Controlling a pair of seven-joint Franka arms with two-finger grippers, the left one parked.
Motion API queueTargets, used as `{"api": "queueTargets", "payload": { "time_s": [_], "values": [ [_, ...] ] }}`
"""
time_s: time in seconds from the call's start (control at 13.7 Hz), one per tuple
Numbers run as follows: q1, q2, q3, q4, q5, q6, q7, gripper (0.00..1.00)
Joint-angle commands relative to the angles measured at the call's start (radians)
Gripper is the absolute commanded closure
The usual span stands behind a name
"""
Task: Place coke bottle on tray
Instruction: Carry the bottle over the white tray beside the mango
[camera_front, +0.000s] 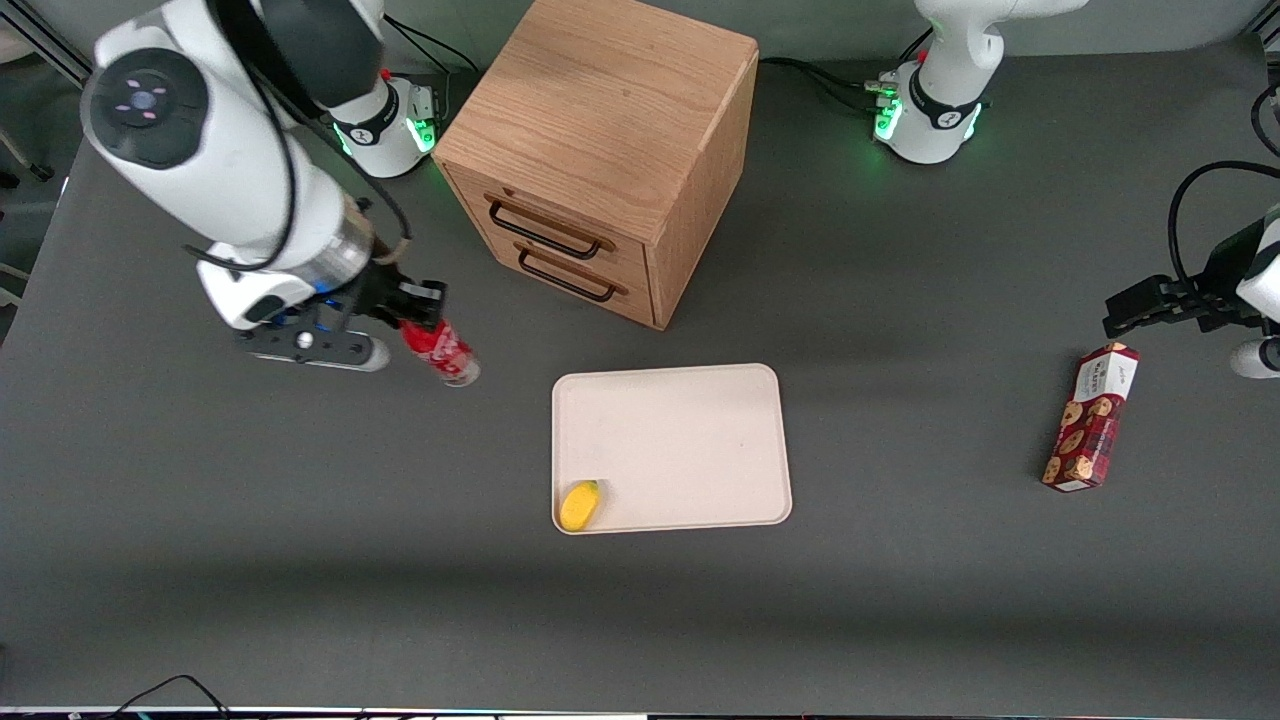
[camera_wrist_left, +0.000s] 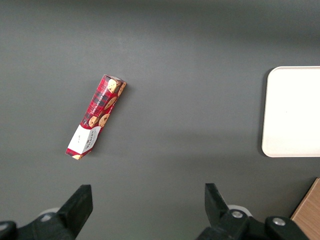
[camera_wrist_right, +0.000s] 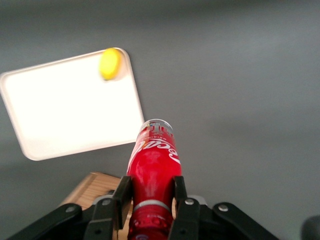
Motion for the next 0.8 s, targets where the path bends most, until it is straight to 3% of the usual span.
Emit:
{"api": "queueTargets", "payload": {
  "time_s": [0.0,0.44,0.73],
  "values": [
    [0.104,0.227,0.004,0.235,-0.061,-0.026,0.152,1.0],
    [0.18,0.46,-0.01,0.32,-0.066,0.117,0.134,1.0],
    [0.186,0.547,-0.005,0.294,-0.152,0.158,0.106,1.0]
  ]
}}
